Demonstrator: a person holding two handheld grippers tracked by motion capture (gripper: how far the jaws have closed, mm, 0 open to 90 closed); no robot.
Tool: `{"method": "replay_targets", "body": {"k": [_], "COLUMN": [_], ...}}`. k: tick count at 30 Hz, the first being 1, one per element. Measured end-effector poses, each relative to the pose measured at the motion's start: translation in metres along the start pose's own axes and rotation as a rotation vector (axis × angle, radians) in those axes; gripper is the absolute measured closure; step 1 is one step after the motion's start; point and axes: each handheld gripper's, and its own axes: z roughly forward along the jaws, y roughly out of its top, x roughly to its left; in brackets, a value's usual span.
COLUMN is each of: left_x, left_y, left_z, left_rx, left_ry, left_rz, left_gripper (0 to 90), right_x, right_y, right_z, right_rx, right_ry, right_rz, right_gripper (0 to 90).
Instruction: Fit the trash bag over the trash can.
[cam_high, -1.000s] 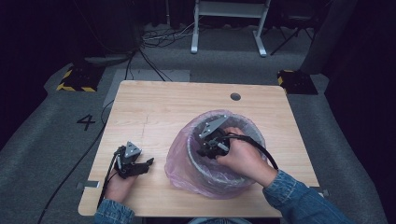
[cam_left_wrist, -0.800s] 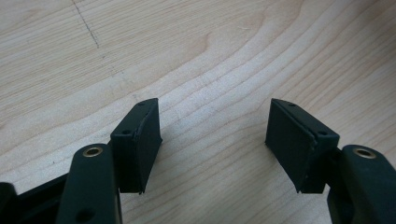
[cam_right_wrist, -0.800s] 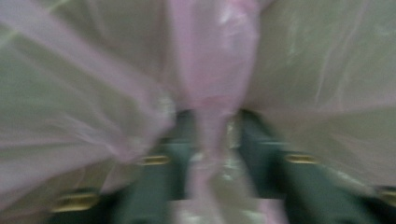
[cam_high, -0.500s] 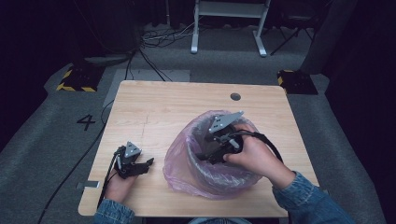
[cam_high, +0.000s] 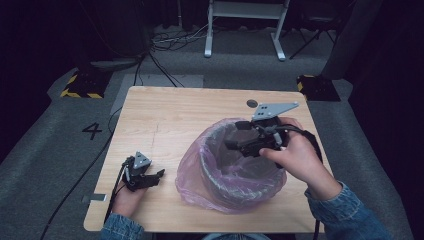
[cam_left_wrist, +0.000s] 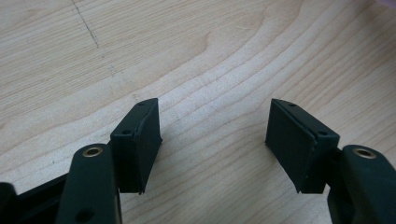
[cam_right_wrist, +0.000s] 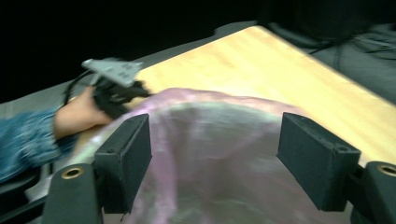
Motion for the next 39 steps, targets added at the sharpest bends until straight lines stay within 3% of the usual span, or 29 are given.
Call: {"method": "replay_targets", "body": {"k": [6,12,20,29,39], "left_x": [0.001,0.002,0.002,0.002,0.002], "left_y": [-0.001,-0.003,-0.003,-0.003,-0.003], "left_z": [-0.001,-0.003,-0.003,-0.003,-0.003], "left_rx": [-0.002,-0.001,0.0,0.003,0.007], "left_ry": [-0.009,-0.011,-0.011,-0.005,0.004], "left_rz": [0.006,0.004,0.005,0.001,-0.01], "left_gripper": [35.4,35.3,35.1,32.8,29.4], "right_x": [-0.021,-0.04,-0.054,-0.073,-0.089], "right_y": [-0.01,-0.028,-0.067,-0.136,-0.213], "right_z": [-0.028,-0.057,-0.089,-0.088,-0.079], "right_rx": [-0.025,-0.04,-0.032,0.011,0.073], "right_ry": [-0.118,-0.203,-0.292,-0.335,-0.403], "right_rz": [0.046,0.104,0.161,0.263,0.334], "right_gripper": [26.2,26.2,26.2,25.4,24.3]}}
